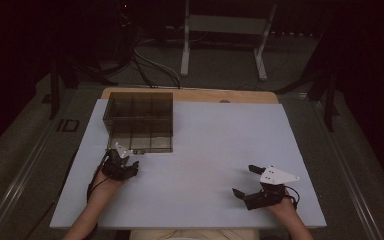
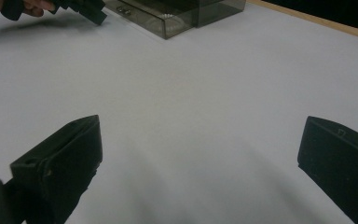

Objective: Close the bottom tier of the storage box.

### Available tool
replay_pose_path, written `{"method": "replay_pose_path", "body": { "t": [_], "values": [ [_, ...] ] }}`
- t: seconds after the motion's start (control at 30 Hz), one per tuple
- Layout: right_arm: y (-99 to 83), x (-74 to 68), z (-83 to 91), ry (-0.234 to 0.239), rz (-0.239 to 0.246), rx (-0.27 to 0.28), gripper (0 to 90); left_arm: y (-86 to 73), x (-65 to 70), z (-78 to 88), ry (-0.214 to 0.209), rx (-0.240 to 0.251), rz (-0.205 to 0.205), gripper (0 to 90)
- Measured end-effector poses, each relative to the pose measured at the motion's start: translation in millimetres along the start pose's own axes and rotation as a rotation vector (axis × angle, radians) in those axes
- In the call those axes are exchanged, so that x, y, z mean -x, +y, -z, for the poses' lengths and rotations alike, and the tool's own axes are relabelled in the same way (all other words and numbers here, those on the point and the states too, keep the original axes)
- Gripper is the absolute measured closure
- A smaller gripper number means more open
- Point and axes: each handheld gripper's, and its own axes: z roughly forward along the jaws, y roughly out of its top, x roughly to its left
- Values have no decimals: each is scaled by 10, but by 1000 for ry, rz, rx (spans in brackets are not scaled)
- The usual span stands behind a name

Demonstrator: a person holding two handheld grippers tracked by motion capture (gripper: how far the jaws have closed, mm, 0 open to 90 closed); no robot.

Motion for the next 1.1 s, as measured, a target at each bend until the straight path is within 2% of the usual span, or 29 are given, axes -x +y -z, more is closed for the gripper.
{"method": "replay_pose_path", "body": {
  "t": [0.13,0.23,0.27,0.43,0.5,0.53,0.67,0.8,0.9,1.07,1.1],
  "values": [
    [-7,-2,13,-2,0,1,0,10,16,-4,15,8,1,570],
    [-7,-1,21,-6,0,5,0,17,10,20,12,22,-3,649],
    [-6,0,21,-6,0,4,0,16,5,25,-1,29,3,681],
    [0,-9,18,-6,3,2,0,4,-13,37,-20,17,9,750],
    [3,-14,25,-7,2,5,0,2,-8,43,-24,13,6,752],
    [3,-15,28,-8,3,6,0,2,-10,46,-31,17,7,791],
    [2,-12,29,-9,4,6,0,1,-18,52,-40,25,18,823],
    [3,-16,31,-9,6,4,0,-20,-37,74,-32,41,30,891],
    [6,-24,37,-9,7,7,0,-36,-48,69,-48,33,31,900],
    [5,-21,39,-12,4,9,0,-25,-64,93,-80,47,37,900],
    [5,-21,39,-13,4,9,0,-22,-61,98,-76,46,38,900]
  ]
}}
